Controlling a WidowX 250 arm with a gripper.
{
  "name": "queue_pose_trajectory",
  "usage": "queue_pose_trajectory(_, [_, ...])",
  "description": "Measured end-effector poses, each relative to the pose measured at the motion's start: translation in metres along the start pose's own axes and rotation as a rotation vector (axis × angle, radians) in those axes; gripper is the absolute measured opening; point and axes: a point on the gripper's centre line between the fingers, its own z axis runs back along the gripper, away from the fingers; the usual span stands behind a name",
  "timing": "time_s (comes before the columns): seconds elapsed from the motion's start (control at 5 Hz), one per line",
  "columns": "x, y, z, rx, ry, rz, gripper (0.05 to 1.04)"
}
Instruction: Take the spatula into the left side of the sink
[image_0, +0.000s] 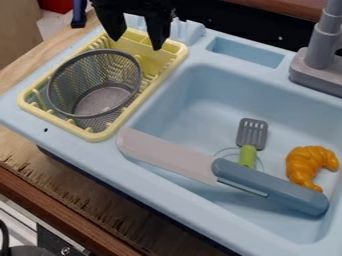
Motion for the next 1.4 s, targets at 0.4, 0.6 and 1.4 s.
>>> queue_pose_trajectory(0.4, [-0.012, -0.018, -0.008, -0.004, 0.08, 0.046, 0.999])
queue_pose_trajectory(0.6, [-0.017, -0.038, -0.001, 0.007, 0.065, 0.064, 0.999])
queue_pose_trajectory(1.4, [-0.043, -0.112, -0.015, -0.014, 0.215, 0.21, 0.999])
